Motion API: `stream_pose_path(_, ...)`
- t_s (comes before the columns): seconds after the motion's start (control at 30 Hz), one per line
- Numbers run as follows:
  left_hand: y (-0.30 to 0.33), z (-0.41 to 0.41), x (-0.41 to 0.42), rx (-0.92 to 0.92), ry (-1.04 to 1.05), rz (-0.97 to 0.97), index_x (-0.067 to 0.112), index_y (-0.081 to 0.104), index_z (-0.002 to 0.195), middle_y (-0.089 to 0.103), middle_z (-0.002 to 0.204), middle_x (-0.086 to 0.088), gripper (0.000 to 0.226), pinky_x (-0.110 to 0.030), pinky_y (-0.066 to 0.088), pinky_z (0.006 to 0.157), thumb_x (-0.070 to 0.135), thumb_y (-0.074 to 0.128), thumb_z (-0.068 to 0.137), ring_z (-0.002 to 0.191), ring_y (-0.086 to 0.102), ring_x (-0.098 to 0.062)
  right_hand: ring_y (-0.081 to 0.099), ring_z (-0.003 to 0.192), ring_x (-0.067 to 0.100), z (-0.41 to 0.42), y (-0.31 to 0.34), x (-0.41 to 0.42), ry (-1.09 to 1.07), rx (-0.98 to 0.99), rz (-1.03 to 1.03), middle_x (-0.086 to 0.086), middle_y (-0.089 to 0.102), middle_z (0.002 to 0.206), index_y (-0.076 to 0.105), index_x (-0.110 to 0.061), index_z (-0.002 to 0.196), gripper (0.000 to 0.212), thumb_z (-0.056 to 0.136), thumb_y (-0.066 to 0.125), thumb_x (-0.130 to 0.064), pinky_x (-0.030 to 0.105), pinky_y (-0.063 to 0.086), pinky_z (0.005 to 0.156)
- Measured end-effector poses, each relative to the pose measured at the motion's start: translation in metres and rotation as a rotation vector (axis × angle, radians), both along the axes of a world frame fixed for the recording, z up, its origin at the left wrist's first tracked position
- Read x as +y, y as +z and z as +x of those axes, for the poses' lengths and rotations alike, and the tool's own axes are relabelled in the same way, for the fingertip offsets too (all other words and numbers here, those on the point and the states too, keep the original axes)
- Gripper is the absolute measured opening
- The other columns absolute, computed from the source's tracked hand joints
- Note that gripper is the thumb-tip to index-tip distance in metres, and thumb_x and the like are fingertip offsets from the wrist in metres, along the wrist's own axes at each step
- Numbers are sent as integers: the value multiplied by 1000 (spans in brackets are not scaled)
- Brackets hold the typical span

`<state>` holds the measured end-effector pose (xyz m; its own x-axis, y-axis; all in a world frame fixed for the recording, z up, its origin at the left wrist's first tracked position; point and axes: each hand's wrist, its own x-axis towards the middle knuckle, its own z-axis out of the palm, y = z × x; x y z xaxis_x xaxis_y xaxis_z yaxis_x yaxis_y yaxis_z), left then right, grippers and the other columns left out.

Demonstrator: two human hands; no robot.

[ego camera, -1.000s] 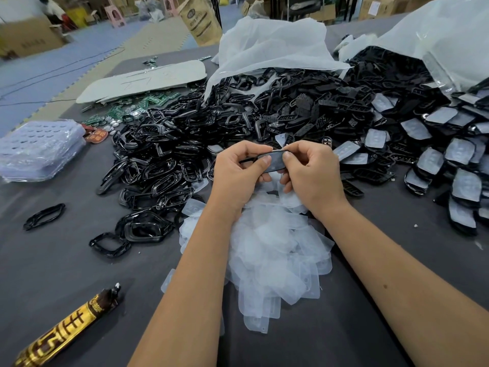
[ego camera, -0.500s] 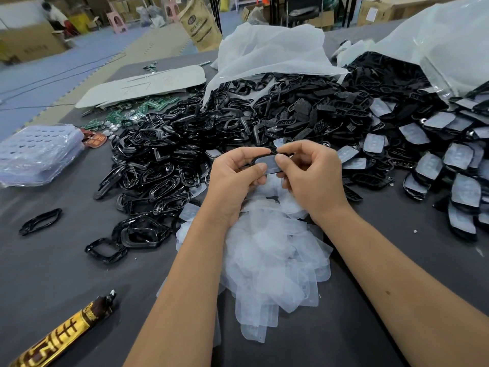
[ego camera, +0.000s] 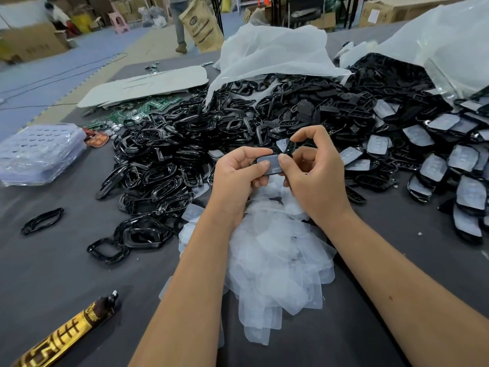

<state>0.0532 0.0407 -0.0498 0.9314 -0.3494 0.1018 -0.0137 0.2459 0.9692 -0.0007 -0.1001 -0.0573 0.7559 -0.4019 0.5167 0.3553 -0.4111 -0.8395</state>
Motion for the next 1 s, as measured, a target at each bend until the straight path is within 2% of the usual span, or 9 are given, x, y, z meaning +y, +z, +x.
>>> stream_pose_path(0.1, 0, 0, 0, 7, 17, -1, 4, 72, 94, 69, 73, -4, 19, -19, 43, 52, -11, 60, 93, 53, 51, -12, 64, 56, 30, -1, 2, 2, -14, -18, -32, -1, 61, 62, 51, -15, 111, 28, 92, 70, -10, 53, 54, 60)
stream_pose_path(0.33, 0, 0, 1, 48, 36, -18, 4, 73, 92, 69, 72, -5, 22, -20, 44, 51, -12, 58, 92, 52, 53, -13, 63, 53, 28, -4, 3, 5, -24, -50, -121, 3, 62, 61, 52, -14, 110, 24, 93, 68, -10, 49, 53, 58)
stream_pose_path(0.53, 1, -1, -1, 65, 22, -49, 3, 75, 91, 68, 74, -9, 25, -20, 41, 53, -12, 55, 93, 55, 50, -14, 62, 54, 32, -4, 3, 3, -12, -24, -64, 6, 61, 62, 53, -13, 108, 21, 93, 68, -9, 51, 53, 58)
stream_pose_path(0.63, 1, -1, -1, 58, 30, -44, 2, 74, 94, 66, 76, -11, 24, -19, 42, 53, -11, 55, 94, 56, 50, -13, 62, 55, 31, -5, 4, 4, 2, -16, -66, 6, 60, 62, 59, -14, 102, 12, 94, 67, -8, 50, 53, 57)
stream_pose_path(0.73, 3, 0, 2, 66, 48, -52, 2, 74, 95, 65, 77, -10, 23, -19, 42, 53, -10, 54, 95, 56, 50, -12, 67, 59, 23, -3, 3, 6, 69, 46, -41, 0, 67, 69, 73, -13, 96, 4, 96, 70, -10, 45, 57, 57)
stream_pose_path(0.83, 7, 2, 4, 139, 70, -109, 2, 73, 92, 66, 75, -11, 24, -18, 46, 52, -8, 52, 96, 52, 51, -11, 68, 69, 15, -4, 4, 6, 117, 65, -45, -7, 71, 82, 78, -12, 105, 11, 94, 76, -14, 35, 56, 66)
stream_pose_path(0.93, 10, 3, 7, 233, 76, -196, 0, 72, 90, 69, 78, -17, 25, -17, 49, 53, -7, 49, 98, 51, 51, -11, 67, 80, 14, -5, 6, 6, 138, 55, -136, -1, 69, 99, 78, -12, 113, 25, 88, 82, -14, 28, 56, 75)
stream_pose_path(1.0, 10, 3, 7, 257, 64, -230, -2, 72, 89, 67, 77, -16, 24, -17, 50, 53, -4, 50, 99, 51, 52, -11, 65, 83, 16, -5, 6, 7, 114, 32, -166, 4, 65, 102, 80, -11, 110, 23, 88, 83, -11, 26, 54, 73)
